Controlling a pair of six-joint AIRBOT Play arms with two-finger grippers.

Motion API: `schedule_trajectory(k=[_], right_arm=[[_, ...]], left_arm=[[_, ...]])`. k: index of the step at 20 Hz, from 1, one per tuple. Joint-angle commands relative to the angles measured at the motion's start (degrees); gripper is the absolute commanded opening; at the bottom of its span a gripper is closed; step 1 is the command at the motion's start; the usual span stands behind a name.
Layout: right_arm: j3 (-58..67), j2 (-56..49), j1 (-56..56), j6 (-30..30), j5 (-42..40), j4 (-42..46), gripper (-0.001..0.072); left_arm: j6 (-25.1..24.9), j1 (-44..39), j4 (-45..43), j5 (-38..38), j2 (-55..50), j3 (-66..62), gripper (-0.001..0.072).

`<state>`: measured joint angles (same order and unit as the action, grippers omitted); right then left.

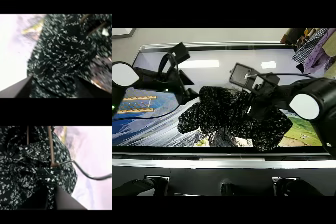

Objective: Fold the clothes and pants, and hang the long-sleeved shirts on hangers.

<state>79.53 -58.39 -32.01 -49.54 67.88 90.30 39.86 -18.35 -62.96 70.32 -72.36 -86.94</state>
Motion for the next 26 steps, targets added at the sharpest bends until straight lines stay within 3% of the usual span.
schedule_trajectory(k=[1, 2, 3, 10, 14, 16, 17, 18, 19, 23, 25, 26], right_arm=[[-0.02, -0.85, 0.04, 5.51, -0.44, -4.26, 0.0026], [-0.02, -1.33, 0.04, 6.01, -0.46, -4.96, 0.0027], [-0.02, -1.81, 0.04, 7.19, -0.48, -6.19, 0.0027], [-0.02, -2.36, 0.02, 10.14, -0.33, -10.67, 0.0027], [-0.02, -2.36, 0.02, 10.14, -0.33, -12.87, 0.0027], [-0.02, -2.34, 0.02, 10.14, -0.33, -13.42, 0.0027], [0.0, -2.32, 0.02, 10.14, -0.33, -13.42, 0.0027], [0.0, -2.32, 0.02, 10.12, -0.28, -13.42, 0.0027], [0.0, -2.32, 0.02, 10.1, -0.31, -13.42, 0.0026], [0.04, -2.12, 0.02, 7.34, -0.31, -13.29, 0.0031], [0.24, -1.31, 0.02, 6.73, -0.33, -12.41, 0.0115], [0.35, -0.42, 0.02, 6.14, -0.44, -11.47, 0.0245]], left_arm=[[-9.14, 5.22, 7.96, 8.07, 0.04, 1.7, 0.0636], [-9.46, 6.1, 8.44, 8.57, 0.04, 2.08, 0.0641], [-9.53, 6.82, 9.57, 8.52, 0.02, 2.58, 0.0692], [-20.44, 6.1, 10.32, 8.09, -1.2, 6.23, 0.0684], [-21.94, 6.1, 10.34, 5.95, -2.12, 6.25, 0.0663], [-21.94, 6.1, 10.32, 5.11, -2.51, 6.25, 0.0515], [-21.92, 6.12, 10.29, 5.07, -2.56, 6.25, 0.0339], [-21.92, 6.12, 10.29, 5.09, -2.54, 6.25, 0.0069], [-22.1, 6.12, 10.36, 5.07, -2.51, 6.23, 0.0022], [-22.1, 6.19, 10.58, 5.05, -2.1, 6.19, 0.002], [-22.08, 6.19, 10.56, 5.07, -1.66, 6.16, 0.002], [-22.08, 6.19, 10.56, 5.05, -1.44, 6.16, 0.0019]])
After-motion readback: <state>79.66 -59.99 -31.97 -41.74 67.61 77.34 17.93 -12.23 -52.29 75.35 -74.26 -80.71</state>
